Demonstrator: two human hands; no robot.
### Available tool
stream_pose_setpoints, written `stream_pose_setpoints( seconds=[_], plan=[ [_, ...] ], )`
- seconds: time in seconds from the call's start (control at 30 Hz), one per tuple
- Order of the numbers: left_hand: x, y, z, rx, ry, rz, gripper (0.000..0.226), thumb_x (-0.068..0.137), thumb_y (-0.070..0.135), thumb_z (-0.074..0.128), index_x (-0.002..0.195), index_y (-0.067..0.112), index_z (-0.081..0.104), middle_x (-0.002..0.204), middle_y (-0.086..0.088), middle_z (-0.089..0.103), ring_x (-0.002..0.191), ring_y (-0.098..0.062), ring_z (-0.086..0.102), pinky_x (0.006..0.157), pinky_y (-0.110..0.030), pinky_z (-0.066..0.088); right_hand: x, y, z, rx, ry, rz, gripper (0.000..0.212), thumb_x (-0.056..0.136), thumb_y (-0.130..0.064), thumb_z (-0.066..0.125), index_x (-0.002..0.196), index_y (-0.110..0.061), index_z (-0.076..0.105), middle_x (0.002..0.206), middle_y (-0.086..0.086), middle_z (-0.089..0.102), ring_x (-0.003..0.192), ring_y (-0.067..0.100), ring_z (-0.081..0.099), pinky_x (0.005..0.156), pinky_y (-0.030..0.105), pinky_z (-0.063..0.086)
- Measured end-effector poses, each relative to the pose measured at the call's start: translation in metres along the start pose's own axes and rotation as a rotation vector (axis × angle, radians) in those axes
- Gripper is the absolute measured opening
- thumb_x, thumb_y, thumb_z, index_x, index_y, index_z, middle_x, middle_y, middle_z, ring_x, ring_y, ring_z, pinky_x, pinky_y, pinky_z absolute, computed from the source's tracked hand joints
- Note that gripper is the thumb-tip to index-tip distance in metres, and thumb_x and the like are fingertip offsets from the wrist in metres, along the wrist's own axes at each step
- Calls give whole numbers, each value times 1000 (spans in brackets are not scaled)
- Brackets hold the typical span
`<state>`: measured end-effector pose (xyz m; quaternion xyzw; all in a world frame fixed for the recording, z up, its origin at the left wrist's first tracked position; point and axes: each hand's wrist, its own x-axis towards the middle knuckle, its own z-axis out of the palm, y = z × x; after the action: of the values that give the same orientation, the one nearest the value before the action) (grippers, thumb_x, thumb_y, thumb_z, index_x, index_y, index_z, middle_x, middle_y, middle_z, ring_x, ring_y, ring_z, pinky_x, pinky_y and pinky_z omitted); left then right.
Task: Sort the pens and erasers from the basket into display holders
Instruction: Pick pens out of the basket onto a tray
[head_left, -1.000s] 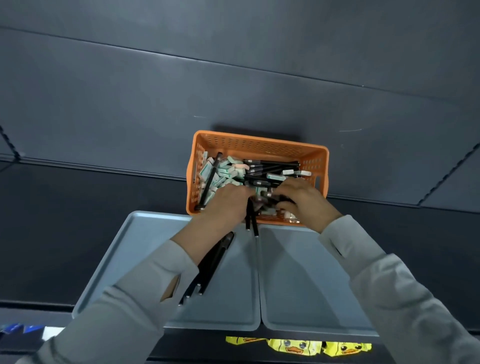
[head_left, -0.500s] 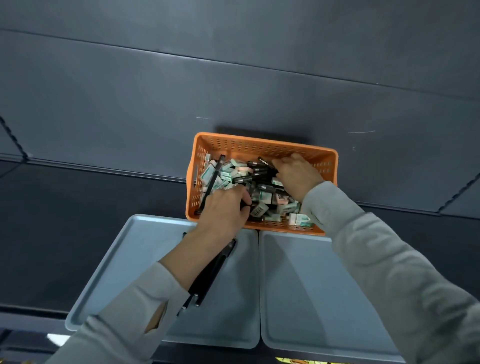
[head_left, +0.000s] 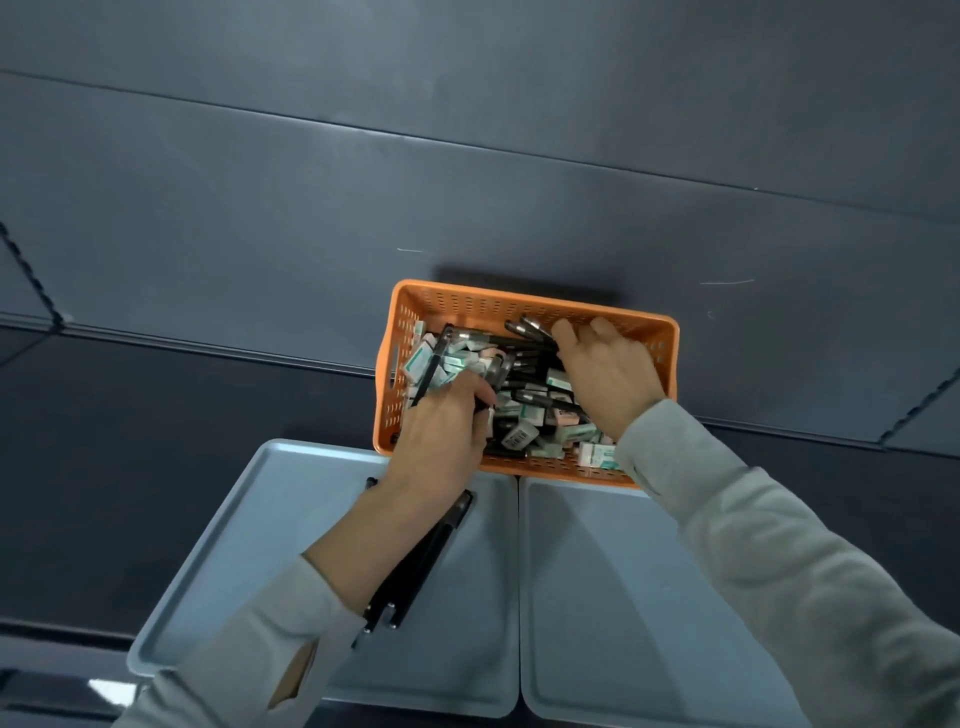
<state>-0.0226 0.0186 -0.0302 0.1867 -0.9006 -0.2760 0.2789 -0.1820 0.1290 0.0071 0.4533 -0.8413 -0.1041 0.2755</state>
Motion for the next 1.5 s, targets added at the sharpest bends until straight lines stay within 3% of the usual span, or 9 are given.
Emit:
stream_pose_setpoints(
  seconds=[0.1, 0.2, 0.3, 0.4, 0.53, 0.8, 0.97, 1.13, 1.5],
  plan=[
    [-13, -4, -10, -151, 51, -4, 19, 95, 8, 48, 107, 23, 48, 86, -1, 65, 73, -19, 66, 67, -41, 54, -14, -5, -16, 35, 92, 12, 28, 82, -10, 69, 104, -7, 53, 70, 9, 63, 84, 27, 59, 40, 28, 29],
    [-39, -15, -28, -253, 107, -27, 30, 96, 6, 42, 115, 30, 40, 89, 3, 62, 69, -19, 61, 64, -44, 53, -39, -24, -39, 360, 81, 88, 25, 92, -17, 61, 111, -5, 51, 71, 14, 62, 69, 36, 61, 46, 32, 35],
    [-74, -37, -51, -305, 152, -97, 32, 98, 6, 41, 121, 28, 39, 92, 12, 61, 65, -16, 60, 59, -42, 52, -74, -47, -57, 742, -160, 56, 22, 101, -29, 43, 112, -10, 44, 74, 4, 57, 67, 31, 58, 55, 36, 38],
    [-108, -67, -68, -192, 160, -219, 32, 97, 6, 44, 123, 25, 42, 91, 14, 62, 71, -14, 63, 60, -38, 51, -106, -73, -63, 841, -430, -40, 17, 102, -34, 41, 108, -19, 43, 73, -5, 51, 59, 12, 49, 49, 23, 33],
    [-131, -95, -68, -32, 76, -330, 33, 96, 8, 47, 128, 17, 45, 104, -7, 67, 85, -33, 63, 70, -45, 51, -118, -111, -49, 876, -633, 2, 23, 101, -37, 42, 95, -15, 47, 74, -2, 51, 68, 18, 53, 54, 30, 35],
    [-128, -103, -46, 201, -26, -278, 47, 93, 5, 51, 139, 4, 45, 126, -24, 51, 108, -43, 50, 92, -47, 40, -107, -158, -38, 925, -558, 263, 33, 100, -34, 43, 76, -12, 45, 71, 2, 49, 81, 29, 55, 65, 30, 34],
    [-129, -96, -45, 246, -64, -165, 44, 89, 15, 64, 129, -1, 56, 120, -25, 56, 105, -46, 52, 94, -46, 40, -111, -161, -33, 715, -380, 366, 37, 101, -37, 44, 113, -2, 52, 106, 17, 62, 100, 37, 58, 72, 33, 34],
    [-130, -100, -35, 317, -63, -13, 49, 74, 17, 81, 113, -6, 65, 116, -26, 61, 93, -50, 55, 86, -51, 49, -125, -171, -14, 626, -236, 214, 54, 100, -33, 48, 143, -3, 39, 131, 20, 46, 113, 41, 46, 100, 44, 37],
    [-110, -94, -46, 278, -6, 85, 39, 77, 15, 78, 112, 2, 68, 117, -18, 62, 95, -40, 60, 84, -47, 52, -115, -125, -25, 612, 55, 133, 39, 95, -24, 58, 129, -6, 56, 118, 15, 58, 104, 35, 57, 88, 43, 51]
  ],
)
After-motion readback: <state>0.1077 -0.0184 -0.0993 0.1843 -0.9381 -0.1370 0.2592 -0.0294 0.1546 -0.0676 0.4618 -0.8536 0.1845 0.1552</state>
